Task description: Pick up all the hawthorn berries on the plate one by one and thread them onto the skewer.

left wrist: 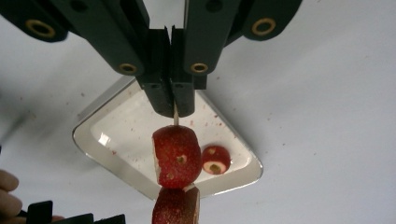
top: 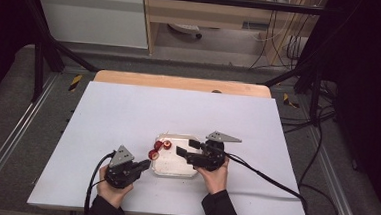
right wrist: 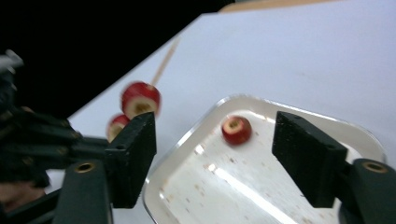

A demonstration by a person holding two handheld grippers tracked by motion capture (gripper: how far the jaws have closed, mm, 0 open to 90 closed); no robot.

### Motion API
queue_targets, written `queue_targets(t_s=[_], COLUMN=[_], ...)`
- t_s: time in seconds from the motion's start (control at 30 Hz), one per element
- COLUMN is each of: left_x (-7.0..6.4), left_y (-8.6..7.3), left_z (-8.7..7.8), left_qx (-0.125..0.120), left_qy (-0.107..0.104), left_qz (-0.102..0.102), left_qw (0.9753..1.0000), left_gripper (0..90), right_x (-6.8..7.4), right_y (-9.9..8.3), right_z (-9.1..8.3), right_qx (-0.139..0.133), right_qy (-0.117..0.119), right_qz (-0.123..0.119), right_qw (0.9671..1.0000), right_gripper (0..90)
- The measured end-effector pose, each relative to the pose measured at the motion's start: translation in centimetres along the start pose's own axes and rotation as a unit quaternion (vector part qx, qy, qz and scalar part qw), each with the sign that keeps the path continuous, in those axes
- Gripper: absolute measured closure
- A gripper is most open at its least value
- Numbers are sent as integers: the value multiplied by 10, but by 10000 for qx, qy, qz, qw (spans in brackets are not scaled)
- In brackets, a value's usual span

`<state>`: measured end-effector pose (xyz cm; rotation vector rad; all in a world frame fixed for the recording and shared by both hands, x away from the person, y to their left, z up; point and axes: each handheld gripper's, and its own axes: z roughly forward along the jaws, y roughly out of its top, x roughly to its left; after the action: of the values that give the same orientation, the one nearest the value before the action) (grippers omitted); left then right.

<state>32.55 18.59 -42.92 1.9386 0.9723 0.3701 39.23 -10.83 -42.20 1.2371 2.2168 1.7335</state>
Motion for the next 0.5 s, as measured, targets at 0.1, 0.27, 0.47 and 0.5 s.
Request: queue_targets(t_s=[0.1, 0.27, 0.47, 0.5], left_x=[6, 16, 20, 21], left_y=[-5, -10, -14, -15], left_z=[-7, -17, -19, -18], left_qx=[90, 221, 406, 436], left_qy=[49, 76, 44, 41], left_qz=[110, 210, 399, 412], left_qw=[9999, 9995, 9984, 9982], left_gripper=[886, 886, 886, 886], right_x=[-2, -5, -9, -9], right_y=[0, 2, 11, 13], right_z=[-1, -4, -6, -6], right_qx=[308, 695, 1115, 1210], right_qy=[-127, -293, -420, -460], right_qz=[-225, -488, -627, -682], right_qw=[9992, 9960, 9909, 9892], right_gripper=[248, 189, 148, 148])
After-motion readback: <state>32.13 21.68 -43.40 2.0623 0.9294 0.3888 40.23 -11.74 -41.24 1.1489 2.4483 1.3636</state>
